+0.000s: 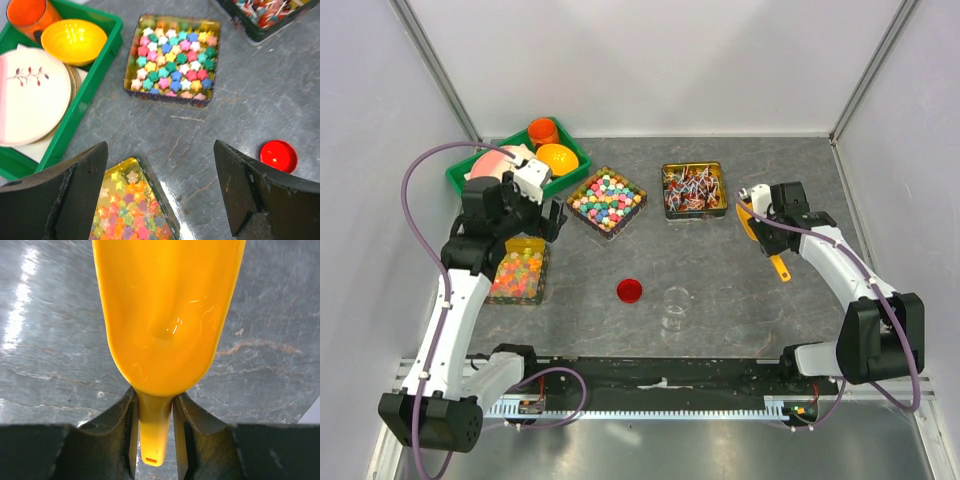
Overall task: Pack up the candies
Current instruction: Pick up the spatula from the center of the board.
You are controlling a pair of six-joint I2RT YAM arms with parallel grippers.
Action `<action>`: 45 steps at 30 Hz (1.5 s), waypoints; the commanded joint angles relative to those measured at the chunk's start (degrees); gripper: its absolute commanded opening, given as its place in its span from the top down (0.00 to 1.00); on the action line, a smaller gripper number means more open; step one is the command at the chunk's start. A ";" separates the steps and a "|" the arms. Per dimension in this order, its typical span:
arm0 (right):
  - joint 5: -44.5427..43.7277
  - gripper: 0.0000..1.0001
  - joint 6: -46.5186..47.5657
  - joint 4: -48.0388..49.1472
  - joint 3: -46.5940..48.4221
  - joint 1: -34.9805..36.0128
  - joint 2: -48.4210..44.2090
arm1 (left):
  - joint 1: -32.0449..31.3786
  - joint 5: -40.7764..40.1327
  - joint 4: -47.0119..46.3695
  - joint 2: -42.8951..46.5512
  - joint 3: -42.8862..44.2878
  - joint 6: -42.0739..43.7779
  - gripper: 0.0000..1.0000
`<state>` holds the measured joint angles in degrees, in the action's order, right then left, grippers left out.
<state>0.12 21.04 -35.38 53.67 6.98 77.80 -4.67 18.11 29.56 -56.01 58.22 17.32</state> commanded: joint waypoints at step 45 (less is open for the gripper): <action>-17.61 1.00 6.91 -4.09 24.90 49.09 -2.21 | -18.10 31.90 14.65 -27.49 31.87 -8.62 0.33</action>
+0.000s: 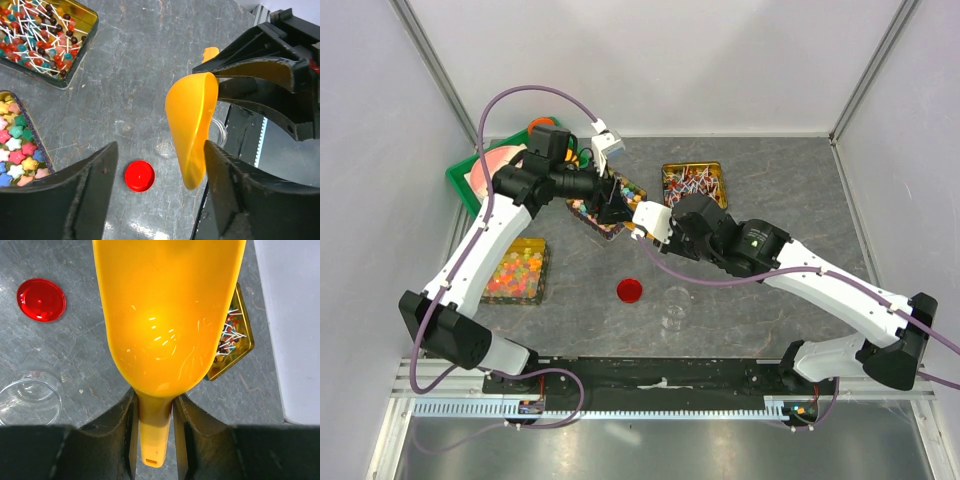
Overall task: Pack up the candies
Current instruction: Pick up the spatula from the center of the board.
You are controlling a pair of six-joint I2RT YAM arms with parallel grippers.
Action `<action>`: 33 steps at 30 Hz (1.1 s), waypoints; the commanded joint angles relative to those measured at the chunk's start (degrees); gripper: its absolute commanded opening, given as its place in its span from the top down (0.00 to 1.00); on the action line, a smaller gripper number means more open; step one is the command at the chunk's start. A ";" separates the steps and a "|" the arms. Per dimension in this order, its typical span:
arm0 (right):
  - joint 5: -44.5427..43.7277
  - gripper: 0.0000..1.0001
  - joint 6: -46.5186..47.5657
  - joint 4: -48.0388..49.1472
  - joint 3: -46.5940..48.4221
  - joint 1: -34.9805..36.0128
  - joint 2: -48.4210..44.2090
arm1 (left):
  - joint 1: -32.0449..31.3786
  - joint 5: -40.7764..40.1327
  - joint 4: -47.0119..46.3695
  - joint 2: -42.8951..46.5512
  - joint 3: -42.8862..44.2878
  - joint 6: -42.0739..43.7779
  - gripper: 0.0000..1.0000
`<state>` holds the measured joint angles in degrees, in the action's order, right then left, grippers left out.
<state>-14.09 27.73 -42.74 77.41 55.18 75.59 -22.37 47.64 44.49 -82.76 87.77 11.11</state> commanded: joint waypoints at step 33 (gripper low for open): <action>2.13 0.52 5.14 9.95 -4.37 2.74 -8.53 | 3.30 24.34 -0.72 0.41 -2.78 -0.13 0.98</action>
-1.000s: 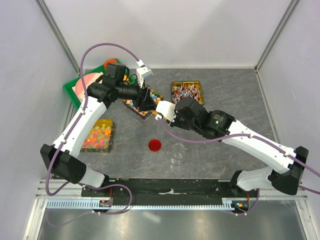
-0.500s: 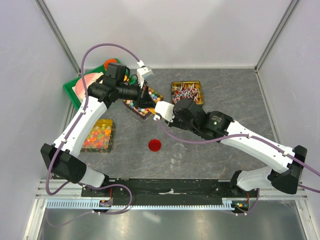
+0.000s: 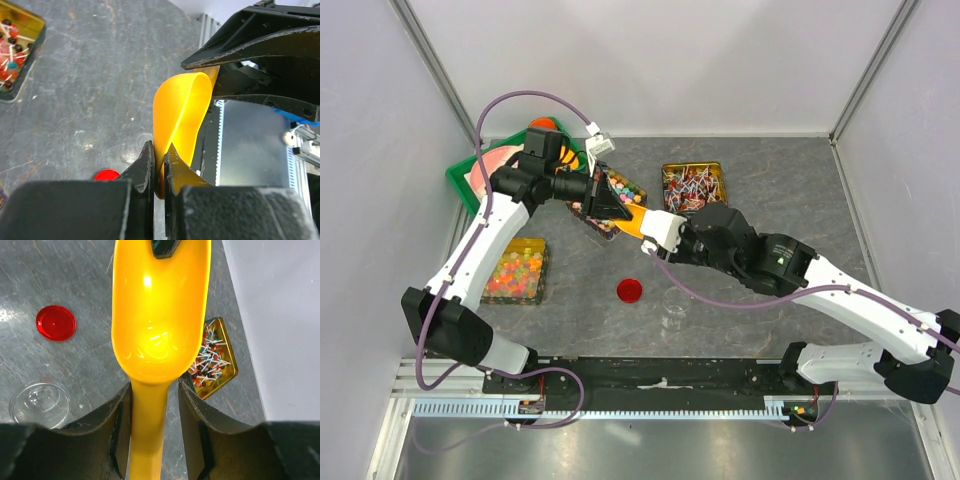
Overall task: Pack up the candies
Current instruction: Pick up the spatula from the center of the board.
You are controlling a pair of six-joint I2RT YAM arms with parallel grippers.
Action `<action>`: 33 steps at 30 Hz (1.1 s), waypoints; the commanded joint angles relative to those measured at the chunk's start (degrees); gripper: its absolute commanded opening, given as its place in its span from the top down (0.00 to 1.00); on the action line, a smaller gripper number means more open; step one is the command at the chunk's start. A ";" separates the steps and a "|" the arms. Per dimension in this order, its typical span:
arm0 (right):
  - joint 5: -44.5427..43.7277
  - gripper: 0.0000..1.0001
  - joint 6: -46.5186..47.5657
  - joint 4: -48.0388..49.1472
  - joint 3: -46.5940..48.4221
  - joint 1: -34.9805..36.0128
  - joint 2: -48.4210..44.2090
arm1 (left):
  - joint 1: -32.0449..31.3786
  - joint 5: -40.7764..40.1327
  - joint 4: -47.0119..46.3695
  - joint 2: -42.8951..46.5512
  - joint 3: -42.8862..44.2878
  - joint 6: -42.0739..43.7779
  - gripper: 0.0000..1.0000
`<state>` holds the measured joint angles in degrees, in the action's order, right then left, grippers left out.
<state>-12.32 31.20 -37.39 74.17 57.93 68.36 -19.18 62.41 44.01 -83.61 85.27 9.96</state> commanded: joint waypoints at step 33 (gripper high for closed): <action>2.47 0.51 -1.67 10.23 -2.01 -0.45 -0.33 | 0.63 3.24 -7.53 2.67 -5.56 -3.89 0.99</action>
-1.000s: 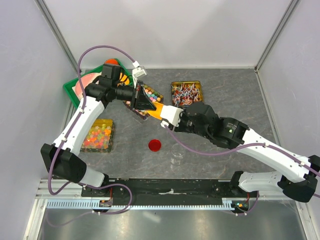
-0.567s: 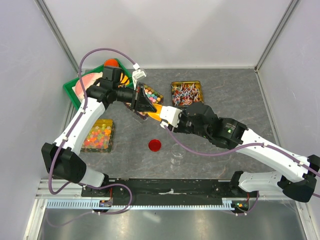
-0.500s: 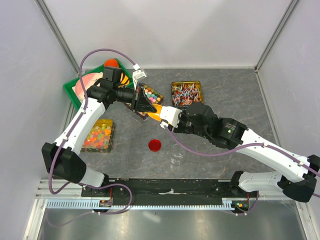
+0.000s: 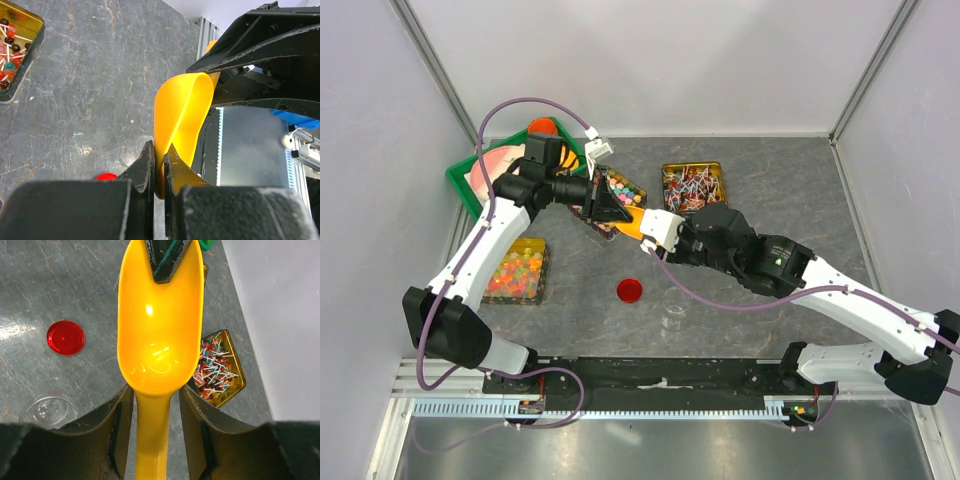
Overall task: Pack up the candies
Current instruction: Pick up the spatula from the center of the board.
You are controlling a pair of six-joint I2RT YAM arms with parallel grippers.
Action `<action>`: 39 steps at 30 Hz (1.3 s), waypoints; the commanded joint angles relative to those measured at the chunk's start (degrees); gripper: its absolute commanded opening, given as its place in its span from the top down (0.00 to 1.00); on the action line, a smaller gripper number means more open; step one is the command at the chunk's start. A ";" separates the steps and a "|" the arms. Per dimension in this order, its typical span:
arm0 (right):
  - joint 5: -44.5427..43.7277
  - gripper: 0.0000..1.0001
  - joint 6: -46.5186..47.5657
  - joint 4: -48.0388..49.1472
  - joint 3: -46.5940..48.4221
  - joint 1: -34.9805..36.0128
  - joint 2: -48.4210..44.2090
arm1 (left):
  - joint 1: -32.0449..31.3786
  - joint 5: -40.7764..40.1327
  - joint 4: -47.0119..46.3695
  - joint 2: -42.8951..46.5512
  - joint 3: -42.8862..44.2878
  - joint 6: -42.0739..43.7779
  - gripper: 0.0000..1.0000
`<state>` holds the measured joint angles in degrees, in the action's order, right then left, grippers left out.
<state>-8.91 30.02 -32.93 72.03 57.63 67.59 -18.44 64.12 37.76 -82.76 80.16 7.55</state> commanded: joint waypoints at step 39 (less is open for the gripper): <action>-7.53 0.44 2.41 10.34 -3.13 -0.14 0.26 | 0.51 5.49 -1.37 2.08 -1.06 -1.31 0.98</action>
<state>-13.82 32.23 -26.59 68.79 57.65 68.42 -17.43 64.69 35.77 -82.70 79.31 7.49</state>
